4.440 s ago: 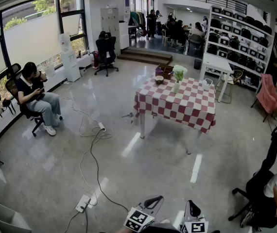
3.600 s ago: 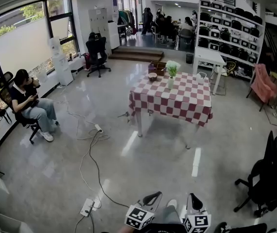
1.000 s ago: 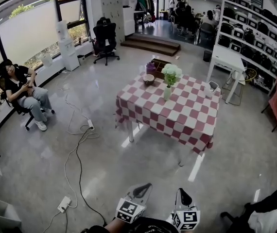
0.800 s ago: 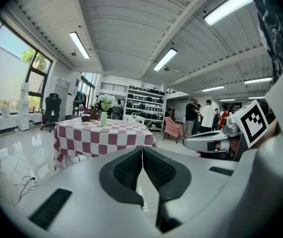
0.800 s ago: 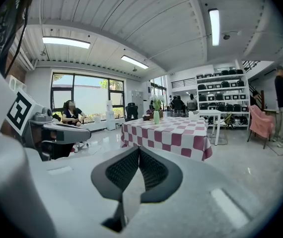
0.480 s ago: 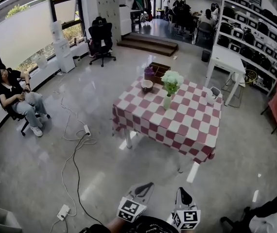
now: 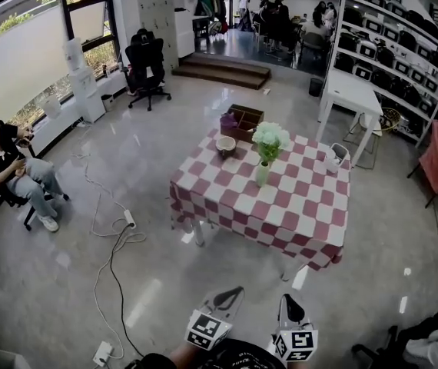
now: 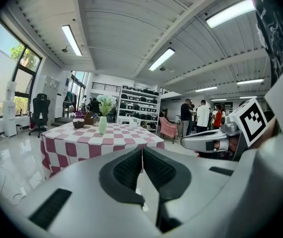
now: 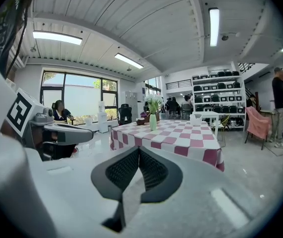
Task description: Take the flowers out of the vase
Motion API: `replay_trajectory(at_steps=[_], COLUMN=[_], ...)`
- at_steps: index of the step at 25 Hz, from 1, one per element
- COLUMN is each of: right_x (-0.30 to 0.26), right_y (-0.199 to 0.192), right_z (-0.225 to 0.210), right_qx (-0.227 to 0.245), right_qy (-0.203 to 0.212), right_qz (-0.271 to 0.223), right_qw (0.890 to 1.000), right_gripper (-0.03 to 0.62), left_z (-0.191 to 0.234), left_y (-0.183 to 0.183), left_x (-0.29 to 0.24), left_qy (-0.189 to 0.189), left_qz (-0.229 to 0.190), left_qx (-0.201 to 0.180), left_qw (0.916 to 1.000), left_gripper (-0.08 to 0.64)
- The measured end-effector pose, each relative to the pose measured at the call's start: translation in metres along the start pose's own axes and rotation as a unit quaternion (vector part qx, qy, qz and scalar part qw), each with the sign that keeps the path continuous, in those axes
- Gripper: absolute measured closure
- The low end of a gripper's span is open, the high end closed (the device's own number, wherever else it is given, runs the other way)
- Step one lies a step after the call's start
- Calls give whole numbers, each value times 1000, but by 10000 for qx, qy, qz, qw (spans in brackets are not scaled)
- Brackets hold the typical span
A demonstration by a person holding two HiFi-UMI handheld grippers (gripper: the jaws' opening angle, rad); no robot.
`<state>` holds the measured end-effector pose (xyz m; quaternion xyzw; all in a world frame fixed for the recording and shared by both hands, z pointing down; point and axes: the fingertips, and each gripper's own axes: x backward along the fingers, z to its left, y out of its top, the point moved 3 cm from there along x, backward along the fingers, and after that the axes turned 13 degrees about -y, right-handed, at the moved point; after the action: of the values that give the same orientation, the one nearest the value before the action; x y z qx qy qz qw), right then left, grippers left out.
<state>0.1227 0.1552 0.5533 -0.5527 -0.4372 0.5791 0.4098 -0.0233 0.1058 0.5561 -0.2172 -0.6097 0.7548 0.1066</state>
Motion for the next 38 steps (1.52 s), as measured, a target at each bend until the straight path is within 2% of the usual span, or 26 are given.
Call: replay_trajectory(at_steps=[9,15,26,38], right_x=[-42,-59,-75,-127], right_y=[10,18,22,34], right_z=[18,32,38,29], right_qx=[-102,-90,-68,-50], right_qy=[-249,-310,-259,60], right_qz=[5,-70,-52,-21], right_qw=[9996,9995,9996,10000], right_gripper=[586,586,586,586], left_z=[47,71,88,125], left_y=[12,17,16,23], left_x=[-13,-13,-11,-30], left_qy=[-334,-411,-308,118], left_qz=[36,12,0,-1], left_qx=[-31,-60,50,161], left_qw=[9994,9991,9995,9998], left_gripper=[545,545,545,545])
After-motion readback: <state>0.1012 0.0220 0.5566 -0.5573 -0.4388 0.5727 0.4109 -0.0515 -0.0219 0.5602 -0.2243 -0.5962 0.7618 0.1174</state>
